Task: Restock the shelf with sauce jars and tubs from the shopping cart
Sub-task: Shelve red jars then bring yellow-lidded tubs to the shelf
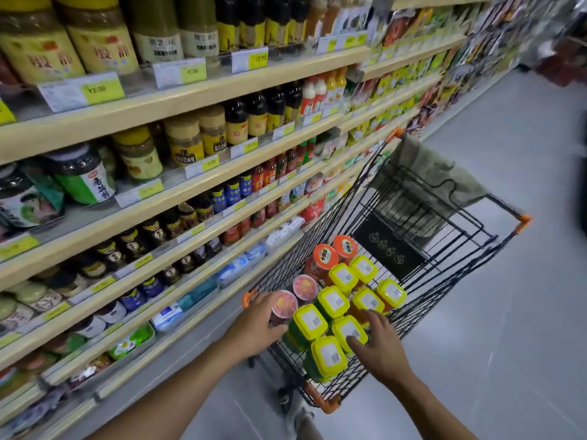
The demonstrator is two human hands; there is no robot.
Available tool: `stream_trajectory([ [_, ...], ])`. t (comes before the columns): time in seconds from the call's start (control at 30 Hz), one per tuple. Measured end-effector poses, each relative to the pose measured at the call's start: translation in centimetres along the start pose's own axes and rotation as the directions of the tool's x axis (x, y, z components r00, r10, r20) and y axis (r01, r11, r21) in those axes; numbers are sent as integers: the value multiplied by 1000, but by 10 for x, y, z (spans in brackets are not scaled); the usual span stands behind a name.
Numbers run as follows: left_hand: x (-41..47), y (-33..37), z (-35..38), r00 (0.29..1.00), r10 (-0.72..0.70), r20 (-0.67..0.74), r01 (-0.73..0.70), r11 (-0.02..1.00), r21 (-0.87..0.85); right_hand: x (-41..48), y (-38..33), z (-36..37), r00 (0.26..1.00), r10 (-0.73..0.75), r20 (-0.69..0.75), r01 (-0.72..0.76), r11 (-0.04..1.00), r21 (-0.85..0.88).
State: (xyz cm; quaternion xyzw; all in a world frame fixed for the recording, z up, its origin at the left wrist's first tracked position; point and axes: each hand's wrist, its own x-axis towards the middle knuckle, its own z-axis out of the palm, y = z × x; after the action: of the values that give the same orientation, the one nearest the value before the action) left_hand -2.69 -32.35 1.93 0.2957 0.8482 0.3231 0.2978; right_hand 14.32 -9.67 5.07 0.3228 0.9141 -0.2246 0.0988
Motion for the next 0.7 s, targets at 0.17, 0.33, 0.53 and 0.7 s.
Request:
stream_trajectory([
  [0.17, 61, -5, 17, 993, -119, 11, 120, 993, -11, 83, 10, 7, 985, -82, 153, 84, 996, -8],
  [0.33, 120, -13, 35, 965, -262, 6, 262, 965, 18, 163, 20, 23, 932, -187, 311, 198, 980, -4],
  [0.53, 176, -56, 69, 925, -377, 34, 373, 923, 93, 260, 17, 78, 836, -284, 469, 379, 918, -120],
  [0.7, 212, -93, 101, 895, -424, 135, 399, 899, 179, 321, 4, 117, 791, -266, 551, 455, 858, -238],
])
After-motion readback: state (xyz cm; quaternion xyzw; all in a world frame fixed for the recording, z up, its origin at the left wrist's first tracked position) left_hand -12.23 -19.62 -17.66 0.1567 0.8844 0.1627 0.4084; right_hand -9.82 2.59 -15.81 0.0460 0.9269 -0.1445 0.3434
